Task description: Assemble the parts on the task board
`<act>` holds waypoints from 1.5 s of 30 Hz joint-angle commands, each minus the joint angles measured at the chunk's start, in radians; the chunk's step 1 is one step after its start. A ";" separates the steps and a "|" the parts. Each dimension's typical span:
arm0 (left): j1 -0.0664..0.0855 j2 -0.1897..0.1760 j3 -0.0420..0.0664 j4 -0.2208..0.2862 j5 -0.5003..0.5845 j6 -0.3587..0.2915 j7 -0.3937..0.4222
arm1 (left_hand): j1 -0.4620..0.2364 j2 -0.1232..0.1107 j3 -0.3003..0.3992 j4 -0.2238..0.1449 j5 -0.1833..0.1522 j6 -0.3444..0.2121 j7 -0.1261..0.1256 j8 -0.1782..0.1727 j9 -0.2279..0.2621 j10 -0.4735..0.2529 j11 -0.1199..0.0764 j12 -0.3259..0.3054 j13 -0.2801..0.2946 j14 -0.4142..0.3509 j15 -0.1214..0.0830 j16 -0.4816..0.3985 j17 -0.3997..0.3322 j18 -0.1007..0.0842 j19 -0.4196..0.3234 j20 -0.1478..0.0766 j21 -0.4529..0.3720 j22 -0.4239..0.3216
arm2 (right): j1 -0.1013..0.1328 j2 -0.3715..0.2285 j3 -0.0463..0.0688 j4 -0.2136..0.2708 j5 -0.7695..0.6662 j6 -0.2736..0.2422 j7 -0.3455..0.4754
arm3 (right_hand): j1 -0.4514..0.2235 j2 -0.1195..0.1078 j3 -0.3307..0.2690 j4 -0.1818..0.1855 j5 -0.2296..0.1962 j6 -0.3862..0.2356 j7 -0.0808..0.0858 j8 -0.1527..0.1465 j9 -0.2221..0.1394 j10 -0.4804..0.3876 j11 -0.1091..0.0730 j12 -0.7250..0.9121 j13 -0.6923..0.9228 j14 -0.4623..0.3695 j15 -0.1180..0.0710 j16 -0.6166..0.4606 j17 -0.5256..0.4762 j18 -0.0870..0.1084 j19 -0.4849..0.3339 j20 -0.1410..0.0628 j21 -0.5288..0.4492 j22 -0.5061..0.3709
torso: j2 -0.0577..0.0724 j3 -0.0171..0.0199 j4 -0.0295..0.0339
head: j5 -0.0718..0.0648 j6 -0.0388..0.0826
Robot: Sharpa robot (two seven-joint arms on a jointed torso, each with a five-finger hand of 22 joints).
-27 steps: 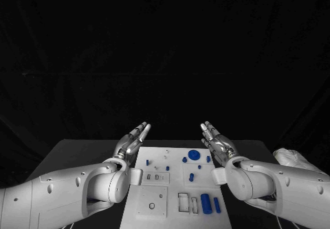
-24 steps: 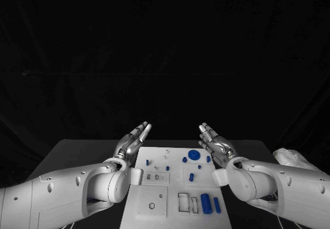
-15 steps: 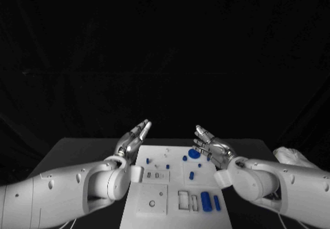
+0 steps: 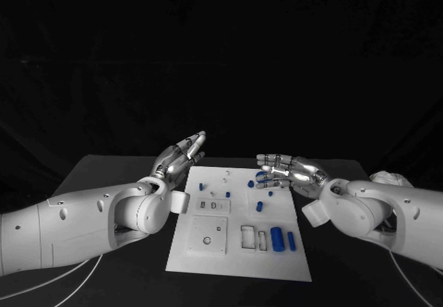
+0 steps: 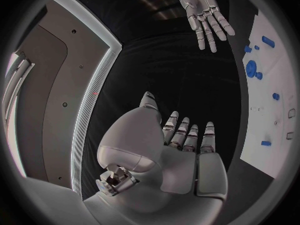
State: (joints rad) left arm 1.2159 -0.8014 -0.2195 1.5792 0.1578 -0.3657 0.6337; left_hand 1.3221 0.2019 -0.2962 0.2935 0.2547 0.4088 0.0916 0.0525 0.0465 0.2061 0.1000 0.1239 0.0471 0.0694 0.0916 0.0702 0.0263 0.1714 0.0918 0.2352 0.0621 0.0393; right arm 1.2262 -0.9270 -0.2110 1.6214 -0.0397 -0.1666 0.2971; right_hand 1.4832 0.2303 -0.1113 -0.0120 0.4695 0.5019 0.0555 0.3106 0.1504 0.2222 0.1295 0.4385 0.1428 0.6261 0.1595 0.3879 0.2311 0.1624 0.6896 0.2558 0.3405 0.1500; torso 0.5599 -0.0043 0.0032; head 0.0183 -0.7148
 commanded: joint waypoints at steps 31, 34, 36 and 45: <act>0.126 -0.185 0.001 0.252 -0.156 0.036 -0.074 | 0.073 -0.003 -0.004 -0.003 0.116 0.086 0.054 0.030 0.008 -0.005 0.030 0.097 0.002 0.058 0.041 0.086 0.011 0.009 0.052 0.050 0.031 0.011 | 0.250 0.101 0.002 -0.082 -1.775 0.033 -0.439 | -0.129 -0.204 0.244 -0.016 -0.124 0.295 -0.024 -0.049 0.091 0.472 -0.052 0.151 0.079 0.645 -0.165 0.919 0.674 -0.075 0.582 -0.150 1.010 1.036 | 0.206 -0.0073 0.0372 | -0.012 0.025; 0.129 -0.192 0.001 0.258 -0.157 0.034 -0.072 | 0.075 -0.003 -0.004 -0.003 0.119 0.090 0.055 0.031 0.008 -0.004 0.031 0.100 0.002 0.057 0.040 0.086 0.011 0.009 0.052 0.050 0.032 0.011 | 0.241 0.114 0.002 -0.100 -1.782 0.027 -0.434 | -0.146 -0.224 0.279 -0.013 -0.092 0.306 -0.015 -0.050 0.114 0.485 -0.052 0.155 0.097 0.672 -0.167 0.951 0.726 -0.085 0.612 -0.151 1.046 1.092 | 0.210 -0.0068 0.0411 | -0.013 0.026; 0.130 -0.195 0.001 0.260 -0.157 0.033 -0.072 | 0.076 -0.003 -0.004 -0.003 0.121 0.092 0.056 0.032 0.008 -0.004 0.032 0.101 0.002 0.057 0.040 0.087 0.011 0.008 0.053 0.050 0.032 0.011 | 0.236 0.120 0.001 -0.108 -1.785 0.025 -0.432 | -0.155 -0.232 0.294 -0.010 -0.082 0.312 -0.013 -0.047 0.128 0.489 -0.052 0.158 0.107 0.685 -0.168 0.966 0.750 -0.089 0.626 -0.152 1.061 1.117 | 0.211 -0.0059 0.0436 | -0.014 0.025; 0.133 -0.204 0.001 0.258 -0.160 0.034 -0.074 | 0.084 -0.004 -0.004 -0.003 0.133 0.108 0.061 0.038 0.010 -0.004 0.035 0.109 0.002 0.053 0.043 0.088 0.010 0.007 0.046 0.051 0.028 0.008 | 0.206 0.146 0.001 -0.145 -1.785 0.011 -0.419 | -0.204 -0.269 0.325 0.007 -0.036 0.327 -0.007 -0.029 0.191 0.512 -0.056 0.209 0.172 0.702 -0.170 0.991 0.786 -0.097 0.649 -0.155 1.088 1.165 | 0.206 -0.0047 0.0434 | -0.015 0.016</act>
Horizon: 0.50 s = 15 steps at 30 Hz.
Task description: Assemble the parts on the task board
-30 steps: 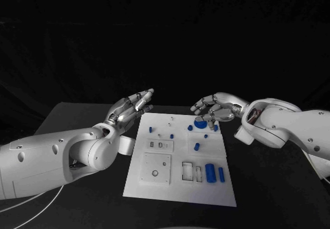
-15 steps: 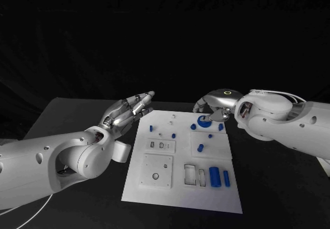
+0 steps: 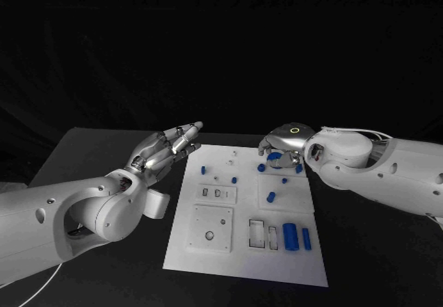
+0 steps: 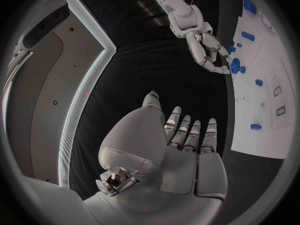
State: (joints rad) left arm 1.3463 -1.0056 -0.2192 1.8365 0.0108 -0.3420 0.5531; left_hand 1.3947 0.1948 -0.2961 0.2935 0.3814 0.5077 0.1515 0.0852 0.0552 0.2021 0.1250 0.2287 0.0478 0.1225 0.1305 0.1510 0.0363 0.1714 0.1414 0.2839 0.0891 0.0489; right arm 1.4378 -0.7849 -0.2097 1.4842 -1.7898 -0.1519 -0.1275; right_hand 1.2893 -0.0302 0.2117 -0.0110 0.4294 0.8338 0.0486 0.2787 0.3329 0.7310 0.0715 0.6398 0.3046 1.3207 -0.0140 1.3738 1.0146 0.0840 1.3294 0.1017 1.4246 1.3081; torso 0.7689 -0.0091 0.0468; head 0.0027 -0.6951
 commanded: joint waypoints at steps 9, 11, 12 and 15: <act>0.002 0.001 0.001 -0.008 -0.018 0.013 0.006 | 0.016 0.004 -0.003 -0.003 0.014 0.015 0.003 0.008 0.001 -0.001 0.012 0.009 0.001 -0.001 0.006 0.010 0.000 0.007 -0.002 0.003 0.003 -0.001 | -0.031 0.026 0.000 -0.036 -0.016 -0.003 0.020 | -0.054 -0.035 0.001 0.031 -0.029 -0.038 0.004 -0.009 0.046 -0.032 0.007 0.025 0.056 0.009 0.008 0.009 0.006 -0.019 0.011 0.004 0.007 0.019 | -0.015 -0.0024 0.0028 | -0.003 -0.019; 0.002 0.002 0.001 -0.009 -0.018 0.014 0.005 | 0.017 0.004 -0.003 -0.003 0.016 0.017 0.004 0.009 0.002 -0.001 0.012 0.010 0.001 0.000 0.006 0.010 0.000 0.007 -0.001 0.003 0.003 0.000 | -0.036 0.030 0.000 -0.041 -0.014 -0.002 0.022 | -0.052 -0.038 0.010 0.030 -0.001 -0.040 0.006 -0.008 0.059 -0.034 0.008 0.033 0.071 0.008 0.008 0.009 0.005 -0.019 0.010 0.005 0.007 0.020 | -0.016 -0.0019 0.0046 | -0.004 -0.020; 0.002 0.002 0.001 -0.010 -0.018 0.014 0.005 | 0.017 0.004 -0.003 -0.003 0.017 0.017 0.004 0.009 0.002 -0.001 0.012 0.010 0.001 0.000 0.006 0.011 0.000 0.007 -0.001 0.003 0.003 0.000 | -0.038 0.032 0.000 -0.043 -0.013 -0.001 0.023 | -0.051 -0.041 0.015 0.029 0.016 -0.040 0.006 -0.008 0.065 -0.036 0.009 0.037 0.079 0.007 0.009 0.009 0.003 -0.019 0.009 0.005 0.006 0.021 | -0.018 -0.0019 0.0054 | -0.005 -0.022; 0.002 0.003 0.001 -0.011 -0.018 0.015 0.003 | 0.017 0.004 -0.003 -0.003 0.017 0.017 0.004 0.009 0.002 -0.001 0.012 0.010 0.001 0.000 0.006 0.011 0.000 0.007 -0.001 0.003 0.003 0.000 | -0.043 0.036 0.000 -0.048 -0.011 0.002 0.023 | -0.051 -0.046 0.026 0.028 0.044 -0.043 0.005 -0.008 0.079 -0.047 0.010 0.040 0.094 0.002 0.010 0.007 -0.004 -0.018 0.005 0.006 0.003 0.019 | -0.020 -0.0016 0.0064 | -0.004 -0.025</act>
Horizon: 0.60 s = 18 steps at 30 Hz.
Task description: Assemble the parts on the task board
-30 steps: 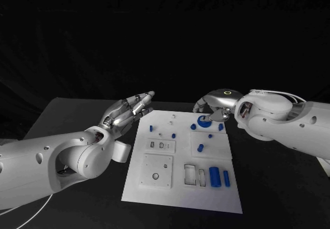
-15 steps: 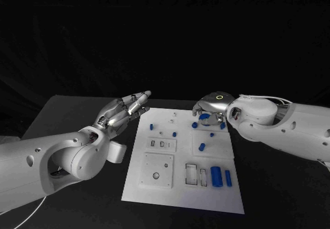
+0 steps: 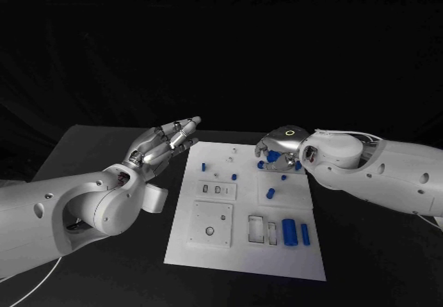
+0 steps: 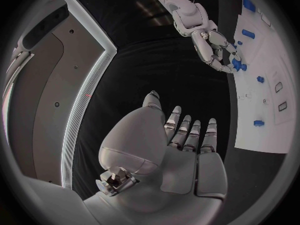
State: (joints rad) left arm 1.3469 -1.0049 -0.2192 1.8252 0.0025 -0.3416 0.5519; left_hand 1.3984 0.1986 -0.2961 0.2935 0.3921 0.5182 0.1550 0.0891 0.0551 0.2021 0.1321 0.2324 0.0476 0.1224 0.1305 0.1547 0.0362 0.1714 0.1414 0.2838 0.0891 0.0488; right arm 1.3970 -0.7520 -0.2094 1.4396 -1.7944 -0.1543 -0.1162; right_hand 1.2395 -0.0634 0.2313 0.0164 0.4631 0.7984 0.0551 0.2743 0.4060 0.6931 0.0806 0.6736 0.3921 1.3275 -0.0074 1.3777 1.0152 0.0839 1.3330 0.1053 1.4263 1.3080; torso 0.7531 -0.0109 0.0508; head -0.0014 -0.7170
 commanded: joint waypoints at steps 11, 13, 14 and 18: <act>0.002 0.002 0.001 -0.004 -0.010 0.018 -0.001 | 0.017 0.000 -0.002 -0.003 0.013 0.016 0.004 0.009 0.003 0.000 0.009 0.012 0.002 0.001 0.009 0.011 0.000 0.006 0.002 0.005 0.005 0.000 | -0.013 0.015 0.000 -0.031 -0.003 0.012 0.014 | -0.002 -0.027 0.064 -0.009 0.119 -0.011 -0.001 -0.006 0.058 -0.061 0.008 -0.026 0.036 -0.026 0.008 -0.010 -0.034 -0.013 -0.018 0.008 -0.015 0.010 | -0.011 -0.0025 0.0010 | -0.003 -0.012; 0.002 0.003 0.001 -0.006 -0.010 0.019 -0.002 | 0.018 0.000 -0.002 -0.003 0.014 0.018 0.005 0.010 0.003 0.001 0.010 0.014 0.002 0.001 0.009 0.012 0.001 0.006 0.004 0.005 0.006 0.001 | -0.016 0.018 0.000 -0.037 -0.002 0.009 0.017 | -0.001 -0.029 0.076 -0.012 0.140 -0.010 0.000 -0.005 0.067 -0.064 0.008 -0.030 0.041 -0.029 0.008 -0.011 -0.037 -0.012 -0.021 0.009 -0.017 0.010 | -0.011 -0.0027 0.0013 | -0.003 -0.013; 0.002 0.004 0.001 -0.007 -0.010 0.019 -0.002 | 0.018 0.000 -0.002 -0.003 0.015 0.018 0.005 0.010 0.003 0.001 0.010 0.015 0.002 0.001 0.010 0.012 0.001 0.006 0.004 0.005 0.007 0.001 | -0.017 0.020 0.000 -0.041 -0.001 0.009 0.018 | -0.001 -0.029 0.080 -0.013 0.147 -0.010 0.000 -0.005 0.071 -0.065 0.008 -0.032 0.043 -0.031 0.009 -0.012 -0.040 -0.012 -0.023 0.009 -0.019 0.008 | -0.012 -0.0026 0.0019 | -0.003 -0.014; 0.002 0.005 0.001 -0.010 -0.010 0.021 -0.004 | 0.019 0.000 -0.002 -0.003 0.016 0.019 0.006 0.011 0.003 0.001 0.011 0.016 0.002 0.002 0.010 0.013 0.001 0.006 0.006 0.006 0.008 0.001 | -0.026 0.031 0.000 -0.057 0.003 0.003 0.023 | -0.003 -0.033 0.086 -0.015 0.154 -0.015 0.000 -0.008 0.075 -0.071 0.009 -0.038 0.044 -0.034 0.009 -0.013 -0.044 -0.011 -0.026 0.009 -0.021 0.007 | -0.013 -0.0022 0.0031 | -0.003 -0.016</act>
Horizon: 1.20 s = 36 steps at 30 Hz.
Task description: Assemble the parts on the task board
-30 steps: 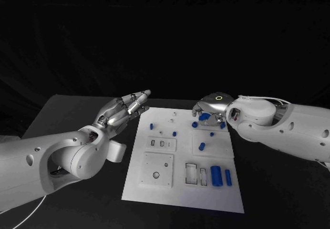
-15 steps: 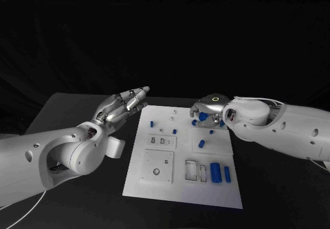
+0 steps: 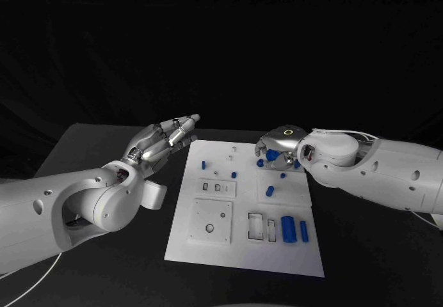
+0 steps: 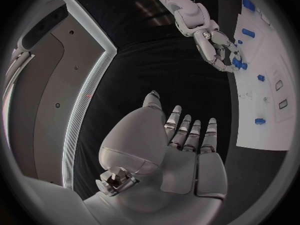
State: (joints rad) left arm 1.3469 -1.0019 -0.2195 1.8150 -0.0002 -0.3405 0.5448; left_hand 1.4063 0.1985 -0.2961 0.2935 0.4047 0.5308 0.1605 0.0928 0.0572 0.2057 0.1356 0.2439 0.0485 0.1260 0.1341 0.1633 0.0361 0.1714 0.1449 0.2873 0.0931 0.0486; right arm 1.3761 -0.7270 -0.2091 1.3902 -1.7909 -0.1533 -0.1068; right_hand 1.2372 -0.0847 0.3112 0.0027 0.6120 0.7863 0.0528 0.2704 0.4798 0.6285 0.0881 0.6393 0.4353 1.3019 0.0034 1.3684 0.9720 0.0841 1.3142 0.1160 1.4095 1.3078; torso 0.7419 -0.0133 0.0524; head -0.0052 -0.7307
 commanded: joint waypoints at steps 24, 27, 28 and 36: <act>0.001 -0.001 0.001 -0.002 -0.008 0.022 -0.007 | 0.024 0.002 0.001 -0.003 0.013 0.024 0.008 0.016 0.002 0.002 0.016 0.020 0.002 0.008 0.017 0.022 0.003 0.003 0.014 0.005 0.012 0.004 | -0.026 0.030 0.000 -0.060 0.035 -0.023 0.049 | 0.023 0.007 0.056 -0.027 0.024 0.044 0.039 0.042 0.083 0.069 -0.021 -0.009 0.016 -0.014 -0.017 -0.008 -0.012 -0.011 -0.006 -0.014 -0.007 0.018 | -0.010 -0.0002 0.0012 | 0.006 -0.014; 0.001 -0.001 0.001 -0.003 -0.008 0.021 -0.009 | 0.027 0.003 0.002 -0.004 0.015 0.027 0.009 0.017 0.002 0.003 0.018 0.023 0.002 0.009 0.018 0.024 0.003 0.002 0.016 0.005 0.013 0.005 | -0.026 0.033 0.000 -0.065 0.043 -0.028 0.055 | 0.028 0.012 0.060 -0.032 0.025 0.048 0.040 0.056 0.105 0.086 -0.025 -0.011 0.017 -0.015 -0.021 -0.010 -0.016 -0.011 -0.006 -0.018 -0.008 0.019 | -0.010 -0.0008 0.0013 | 0.005 -0.015; 0.001 -0.001 0.001 -0.003 -0.008 0.021 -0.009 | 0.027 0.003 0.002 -0.004 0.015 0.027 0.009 0.017 0.002 0.003 0.018 0.023 0.002 0.009 0.018 0.024 0.003 0.002 0.016 0.005 0.013 0.005 | -0.027 0.035 0.000 -0.066 0.044 -0.029 0.057 | 0.029 0.013 0.061 -0.033 0.024 0.048 0.040 0.058 0.110 0.088 -0.026 -0.012 0.017 -0.015 -0.022 -0.010 -0.016 -0.011 -0.006 -0.019 -0.007 0.020 | -0.010 -0.0008 0.0013 | 0.005 -0.015; 0.001 0.001 0.001 -0.004 -0.008 0.022 -0.015 | 0.036 0.004 0.005 -0.004 0.019 0.032 0.012 0.021 0.003 0.004 0.021 0.029 0.002 0.012 0.022 0.031 0.004 0.000 0.020 0.005 0.016 0.005 | -0.034 0.044 0.000 -0.081 0.060 -0.027 0.066 | 0.018 0.008 0.064 -0.032 -0.003 0.011 0.035 0.044 0.131 0.089 -0.018 -0.032 0.016 -0.021 -0.018 -0.018 -0.031 -0.011 -0.010 -0.019 -0.013 0.019 | -0.011 -0.0009 0.0020 | 0.007 -0.020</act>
State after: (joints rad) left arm 1.3469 -1.0033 -0.2197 1.8096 -0.0013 -0.3360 0.5290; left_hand 1.4351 0.2011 -0.2935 0.2908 0.4181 0.5564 0.1673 0.1084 0.0589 0.2128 0.1500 0.2672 0.0490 0.1403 0.1483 0.1895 0.0390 0.1714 0.1582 0.2933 0.1046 0.0527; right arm 1.3437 -0.6846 -0.2089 1.3106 -1.7393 -0.1788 -0.0569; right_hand 1.2596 -0.0727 0.3700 -0.0291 0.6114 0.8008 0.0885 0.3176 0.6108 0.7146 0.0658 0.6101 0.4515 1.2859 -0.0128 1.3561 0.9421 0.0842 1.3058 0.0997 1.4017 1.3074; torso 0.7311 -0.0139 0.0540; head 0.0005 -0.7484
